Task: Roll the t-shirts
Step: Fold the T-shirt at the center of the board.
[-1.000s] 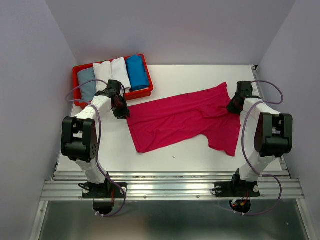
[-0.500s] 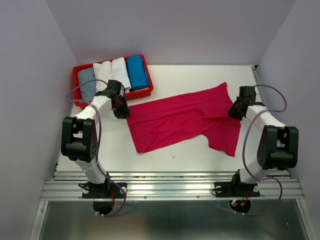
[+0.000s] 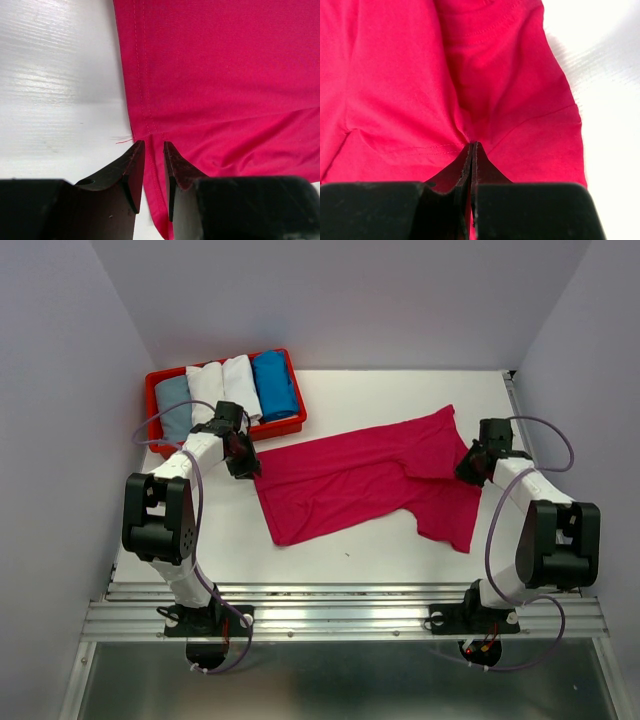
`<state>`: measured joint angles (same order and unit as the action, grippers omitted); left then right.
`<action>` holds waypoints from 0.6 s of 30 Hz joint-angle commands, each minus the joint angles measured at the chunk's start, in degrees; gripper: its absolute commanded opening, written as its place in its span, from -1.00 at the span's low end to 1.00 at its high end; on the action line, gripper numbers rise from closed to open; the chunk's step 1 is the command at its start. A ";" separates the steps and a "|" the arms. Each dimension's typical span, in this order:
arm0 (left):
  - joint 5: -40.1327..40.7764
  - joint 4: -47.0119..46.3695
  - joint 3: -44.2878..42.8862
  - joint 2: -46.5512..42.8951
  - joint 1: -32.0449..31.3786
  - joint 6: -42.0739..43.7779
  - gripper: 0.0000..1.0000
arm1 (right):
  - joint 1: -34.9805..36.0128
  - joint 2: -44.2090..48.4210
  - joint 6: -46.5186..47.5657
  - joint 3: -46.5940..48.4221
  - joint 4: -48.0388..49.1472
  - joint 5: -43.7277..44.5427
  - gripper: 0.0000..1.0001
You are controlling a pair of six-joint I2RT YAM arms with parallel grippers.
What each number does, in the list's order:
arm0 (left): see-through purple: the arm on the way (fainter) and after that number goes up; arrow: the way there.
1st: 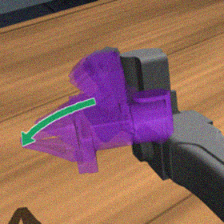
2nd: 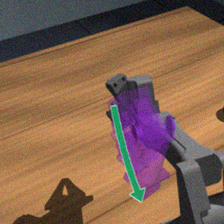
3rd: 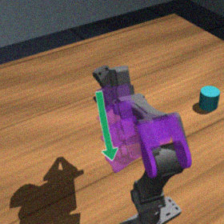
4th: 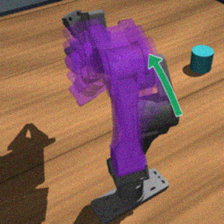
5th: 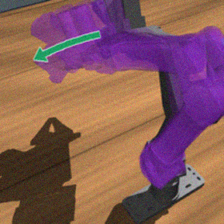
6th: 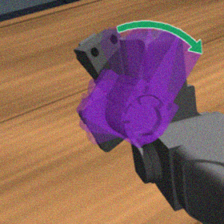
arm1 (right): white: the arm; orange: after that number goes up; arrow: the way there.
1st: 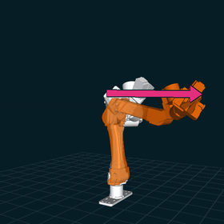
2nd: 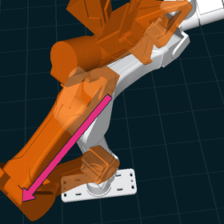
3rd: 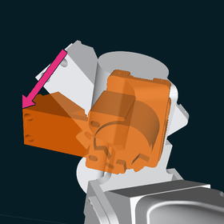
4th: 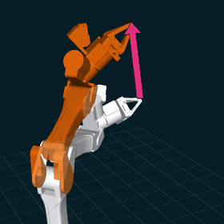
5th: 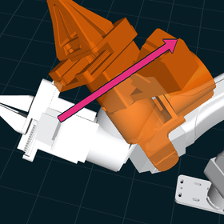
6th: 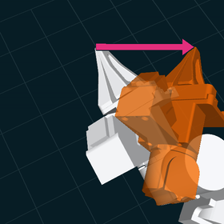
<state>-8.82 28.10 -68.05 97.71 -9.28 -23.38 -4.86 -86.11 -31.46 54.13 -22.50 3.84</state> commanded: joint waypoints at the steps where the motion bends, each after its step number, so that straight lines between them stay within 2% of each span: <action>1: -0.32 -0.23 0.73 -1.91 -0.30 0.61 -0.34 | -0.23 0.94 -0.09 -1.39 0.53 0.64 -0.99; 5: -0.32 -0.06 0.73 -2.26 -0.39 0.53 -0.34 | -0.23 0.68 -0.18 -3.41 0.79 4.68 -0.99; 10: -0.23 0.03 0.46 -2.35 -0.56 0.61 -0.34 | -0.23 0.41 -0.18 -5.08 0.88 4.60 -0.99; 12: -0.41 0.11 0.29 -2.35 -0.65 0.44 -0.33 | -0.23 0.41 -0.18 -5.09 0.53 5.21 -0.79; 13: -0.41 0.03 0.29 -2.35 -0.83 0.44 -0.33 | -0.23 0.59 -0.18 -4.39 0.18 6.35 -0.53; 14: -0.41 0.20 0.11 -2.44 -0.92 0.44 -0.34 | -0.23 0.67 -0.18 -3.86 -0.17 6.88 -0.43; 18: -0.23 0.47 -0.33 -2.61 -1.88 0.17 -0.33 | -0.23 1.46 0.26 0.17 -1.49 7.42 -0.33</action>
<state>-8.88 28.10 -67.94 97.71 -10.09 -23.40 -4.86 -86.11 -31.70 49.54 -23.09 8.75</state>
